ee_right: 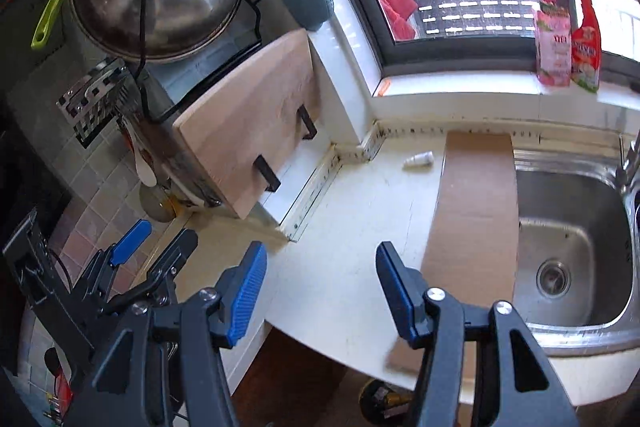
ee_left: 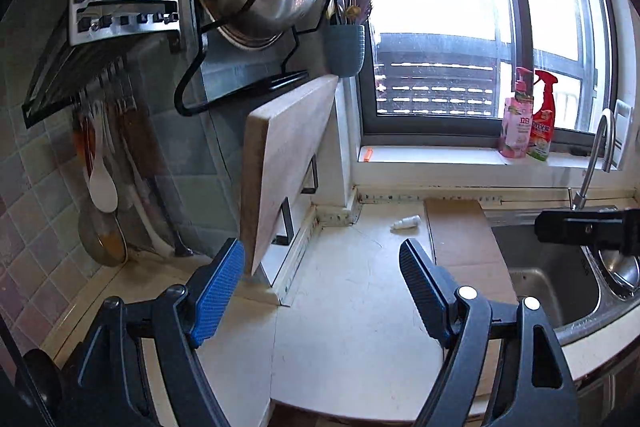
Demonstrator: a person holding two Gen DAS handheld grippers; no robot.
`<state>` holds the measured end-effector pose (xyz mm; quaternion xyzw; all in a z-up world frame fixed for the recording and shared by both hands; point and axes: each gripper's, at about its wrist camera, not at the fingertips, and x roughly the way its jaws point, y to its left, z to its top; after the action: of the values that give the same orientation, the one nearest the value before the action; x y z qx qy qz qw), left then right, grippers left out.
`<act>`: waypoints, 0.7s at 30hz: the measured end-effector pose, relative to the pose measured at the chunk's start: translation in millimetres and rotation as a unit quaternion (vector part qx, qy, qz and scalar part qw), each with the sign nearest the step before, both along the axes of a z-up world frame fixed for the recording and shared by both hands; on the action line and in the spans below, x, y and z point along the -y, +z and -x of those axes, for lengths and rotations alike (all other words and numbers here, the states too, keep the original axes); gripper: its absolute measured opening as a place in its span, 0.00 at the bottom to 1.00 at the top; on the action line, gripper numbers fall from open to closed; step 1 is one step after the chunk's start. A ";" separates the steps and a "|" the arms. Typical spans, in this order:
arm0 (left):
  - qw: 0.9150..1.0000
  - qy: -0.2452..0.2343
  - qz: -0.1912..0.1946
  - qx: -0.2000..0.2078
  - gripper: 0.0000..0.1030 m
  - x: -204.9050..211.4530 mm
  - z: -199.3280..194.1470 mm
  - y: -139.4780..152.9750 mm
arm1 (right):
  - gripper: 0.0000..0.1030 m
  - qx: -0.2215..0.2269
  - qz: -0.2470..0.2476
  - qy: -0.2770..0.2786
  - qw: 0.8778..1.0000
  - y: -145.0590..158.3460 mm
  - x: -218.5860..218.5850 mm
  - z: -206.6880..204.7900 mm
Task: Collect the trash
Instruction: 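Raise both open tools back to the counter corner toward the white bottle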
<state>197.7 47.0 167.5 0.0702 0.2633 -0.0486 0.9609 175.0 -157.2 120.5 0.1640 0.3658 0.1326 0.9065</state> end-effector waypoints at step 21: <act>0.967 0.167 -0.050 -0.188 0.45 104.5 -264.2 -165.0 | 0.56 -0.084 0.175 0.199 0.961 -152.9 78.6 -320.4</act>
<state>461.9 -57.6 2.6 0.0624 0.4494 0.1133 0.8839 495.4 -235.8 -32.4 -0.0622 0.4834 0.2301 0.8423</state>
